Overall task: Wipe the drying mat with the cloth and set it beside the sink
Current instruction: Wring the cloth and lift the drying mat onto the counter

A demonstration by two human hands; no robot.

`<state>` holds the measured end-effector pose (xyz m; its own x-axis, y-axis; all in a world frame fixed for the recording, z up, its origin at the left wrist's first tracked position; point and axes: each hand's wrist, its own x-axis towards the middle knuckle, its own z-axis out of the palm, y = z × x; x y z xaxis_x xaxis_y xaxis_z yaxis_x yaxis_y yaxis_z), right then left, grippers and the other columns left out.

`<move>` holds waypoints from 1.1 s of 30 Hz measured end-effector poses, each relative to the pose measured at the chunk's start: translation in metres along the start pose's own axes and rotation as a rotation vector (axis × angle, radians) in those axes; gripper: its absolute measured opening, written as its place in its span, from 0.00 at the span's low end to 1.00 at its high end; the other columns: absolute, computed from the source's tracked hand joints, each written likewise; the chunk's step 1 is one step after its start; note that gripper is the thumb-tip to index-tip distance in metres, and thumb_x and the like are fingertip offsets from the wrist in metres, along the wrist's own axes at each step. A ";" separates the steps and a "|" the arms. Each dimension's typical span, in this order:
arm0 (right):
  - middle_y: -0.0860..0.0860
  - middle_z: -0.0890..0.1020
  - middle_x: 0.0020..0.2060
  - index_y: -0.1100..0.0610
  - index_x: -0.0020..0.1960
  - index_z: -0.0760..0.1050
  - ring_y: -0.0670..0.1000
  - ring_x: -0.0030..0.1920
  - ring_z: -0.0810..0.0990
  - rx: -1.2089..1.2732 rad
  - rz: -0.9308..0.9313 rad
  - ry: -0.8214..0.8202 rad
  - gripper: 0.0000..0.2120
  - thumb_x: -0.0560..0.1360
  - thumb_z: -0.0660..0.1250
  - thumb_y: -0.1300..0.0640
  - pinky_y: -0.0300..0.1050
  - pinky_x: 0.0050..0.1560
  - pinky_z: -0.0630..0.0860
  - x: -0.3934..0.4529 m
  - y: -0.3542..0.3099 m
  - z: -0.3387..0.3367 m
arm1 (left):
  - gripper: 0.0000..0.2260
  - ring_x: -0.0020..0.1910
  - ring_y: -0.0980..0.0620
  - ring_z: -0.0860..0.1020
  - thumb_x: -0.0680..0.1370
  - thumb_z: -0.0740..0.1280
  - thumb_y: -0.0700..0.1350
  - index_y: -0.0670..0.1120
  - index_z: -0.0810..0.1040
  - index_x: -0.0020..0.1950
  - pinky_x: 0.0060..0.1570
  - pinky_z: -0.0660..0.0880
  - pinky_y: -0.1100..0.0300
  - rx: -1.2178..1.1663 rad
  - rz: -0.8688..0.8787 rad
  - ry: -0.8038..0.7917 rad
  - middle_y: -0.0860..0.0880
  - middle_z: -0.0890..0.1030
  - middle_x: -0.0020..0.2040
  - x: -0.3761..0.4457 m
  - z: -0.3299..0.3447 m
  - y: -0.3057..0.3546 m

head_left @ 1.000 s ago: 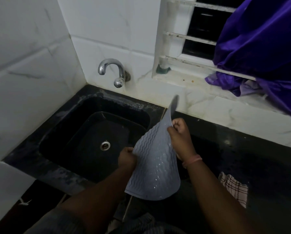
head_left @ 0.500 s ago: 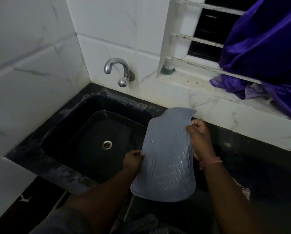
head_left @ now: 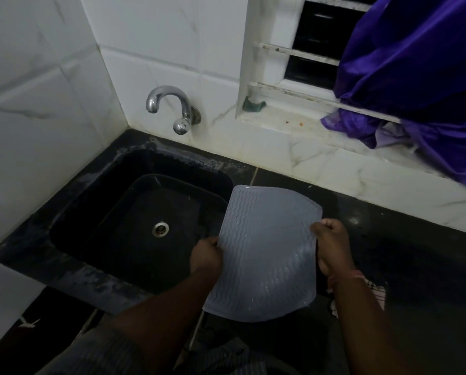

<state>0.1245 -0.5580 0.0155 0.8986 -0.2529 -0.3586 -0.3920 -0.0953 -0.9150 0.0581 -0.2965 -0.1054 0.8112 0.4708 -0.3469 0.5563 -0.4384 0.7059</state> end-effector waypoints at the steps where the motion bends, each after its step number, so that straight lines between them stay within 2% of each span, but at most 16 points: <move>1: 0.60 0.80 0.46 0.64 0.56 0.76 0.55 0.42 0.79 -0.007 0.001 -0.014 0.08 0.77 0.66 0.65 0.50 0.43 0.77 -0.001 -0.003 0.001 | 0.17 0.59 0.46 0.81 0.81 0.64 0.42 0.50 0.80 0.70 0.62 0.78 0.51 0.001 0.002 0.003 0.46 0.83 0.64 -0.001 0.002 0.000; 5: 0.60 0.81 0.50 0.58 0.57 0.76 0.59 0.49 0.81 -0.013 -0.053 -0.100 0.12 0.74 0.67 0.61 0.55 0.50 0.80 -0.010 -0.035 0.037 | 0.17 0.59 0.46 0.81 0.82 0.65 0.44 0.52 0.80 0.70 0.62 0.78 0.49 -0.009 -0.026 0.007 0.45 0.82 0.64 -0.003 0.007 -0.002; 8: 0.55 0.77 0.41 0.58 0.47 0.73 0.53 0.42 0.76 0.001 -0.202 -0.223 0.04 0.73 0.66 0.64 0.49 0.44 0.73 -0.025 -0.069 0.079 | 0.15 0.59 0.46 0.82 0.81 0.68 0.45 0.52 0.81 0.68 0.62 0.78 0.50 -0.093 -0.081 -0.031 0.48 0.83 0.62 -0.003 -0.001 0.002; 10: 0.53 0.75 0.39 0.55 0.45 0.72 0.50 0.40 0.74 -0.005 -0.283 -0.277 0.06 0.75 0.65 0.64 0.46 0.43 0.71 -0.034 -0.094 0.103 | 0.11 0.57 0.47 0.82 0.80 0.70 0.45 0.53 0.83 0.62 0.62 0.79 0.50 -0.180 -0.157 -0.055 0.49 0.85 0.59 0.001 -0.005 0.000; 13: 0.53 0.78 0.42 0.54 0.49 0.74 0.51 0.42 0.77 0.039 -0.318 -0.307 0.05 0.75 0.66 0.62 0.47 0.45 0.75 -0.038 -0.125 0.120 | 0.05 0.52 0.47 0.85 0.79 0.72 0.41 0.49 0.86 0.51 0.60 0.81 0.47 -0.502 -0.259 -0.066 0.48 0.87 0.50 0.006 -0.010 -0.002; 15: 0.53 0.79 0.42 0.54 0.48 0.74 0.51 0.42 0.78 0.084 -0.324 -0.324 0.06 0.74 0.66 0.63 0.45 0.44 0.76 -0.035 -0.137 0.124 | 0.05 0.51 0.43 0.86 0.79 0.71 0.37 0.43 0.87 0.50 0.58 0.82 0.46 -0.799 -0.301 -0.095 0.44 0.88 0.48 0.006 -0.016 0.002; 17: 0.53 0.79 0.41 0.54 0.46 0.73 0.50 0.40 0.78 0.115 -0.330 -0.330 0.06 0.75 0.66 0.64 0.43 0.41 0.76 -0.031 -0.144 0.124 | 0.07 0.48 0.42 0.86 0.79 0.69 0.33 0.39 0.87 0.52 0.49 0.84 0.51 -0.984 -0.331 -0.158 0.41 0.87 0.48 0.000 -0.023 0.012; 19: 0.53 0.80 0.41 0.54 0.46 0.74 0.50 0.41 0.78 0.101 -0.338 -0.332 0.05 0.74 0.67 0.63 0.44 0.42 0.77 -0.030 -0.145 0.127 | 0.08 0.49 0.40 0.85 0.80 0.67 0.34 0.38 0.86 0.55 0.46 0.84 0.52 -1.003 -0.354 -0.208 0.39 0.87 0.51 -0.005 -0.026 0.017; 21: 0.53 0.79 0.41 0.54 0.45 0.74 0.51 0.40 0.78 0.074 -0.334 -0.323 0.05 0.74 0.67 0.63 0.44 0.42 0.76 -0.028 -0.141 0.129 | 0.10 0.51 0.37 0.85 0.79 0.67 0.34 0.37 0.85 0.57 0.51 0.84 0.48 -1.021 -0.382 -0.241 0.37 0.86 0.53 -0.005 -0.021 0.014; 24: 0.54 0.79 0.41 0.54 0.44 0.73 0.51 0.40 0.78 0.064 -0.291 -0.331 0.06 0.74 0.67 0.63 0.46 0.43 0.76 -0.025 -0.131 0.128 | 0.11 0.50 0.35 0.84 0.75 0.67 0.32 0.35 0.85 0.56 0.51 0.84 0.44 -1.039 -0.419 -0.214 0.35 0.85 0.53 -0.003 -0.018 0.010; 28: 0.56 0.80 0.44 0.54 0.47 0.76 0.54 0.44 0.79 0.079 -0.236 -0.312 0.07 0.70 0.69 0.60 0.51 0.47 0.78 -0.020 -0.122 0.116 | 0.08 0.51 0.38 0.85 0.71 0.73 0.40 0.42 0.89 0.49 0.55 0.83 0.41 -0.968 -0.461 -0.178 0.41 0.87 0.50 0.010 -0.012 0.000; 31: 0.56 0.80 0.43 0.57 0.49 0.76 0.53 0.42 0.80 0.101 -0.236 -0.307 0.05 0.74 0.68 0.64 0.48 0.44 0.78 -0.015 -0.123 0.110 | 0.12 0.51 0.41 0.86 0.70 0.77 0.50 0.46 0.88 0.50 0.55 0.83 0.42 -0.908 -0.448 -0.207 0.43 0.87 0.51 0.009 -0.009 0.002; 33: 0.56 0.80 0.43 0.57 0.49 0.75 0.53 0.41 0.80 0.116 -0.250 -0.321 0.05 0.75 0.67 0.65 0.47 0.44 0.78 -0.013 -0.126 0.108 | 0.12 0.51 0.41 0.86 0.73 0.78 0.50 0.45 0.88 0.52 0.56 0.83 0.44 -0.917 -0.436 -0.216 0.44 0.88 0.50 0.000 -0.011 0.009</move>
<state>0.1835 -0.4388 0.1153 0.9861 0.0790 -0.1460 -0.1463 -0.0022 -0.9892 0.0611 -0.2917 -0.0922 0.6379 0.2619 -0.7242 0.5319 0.5302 0.6603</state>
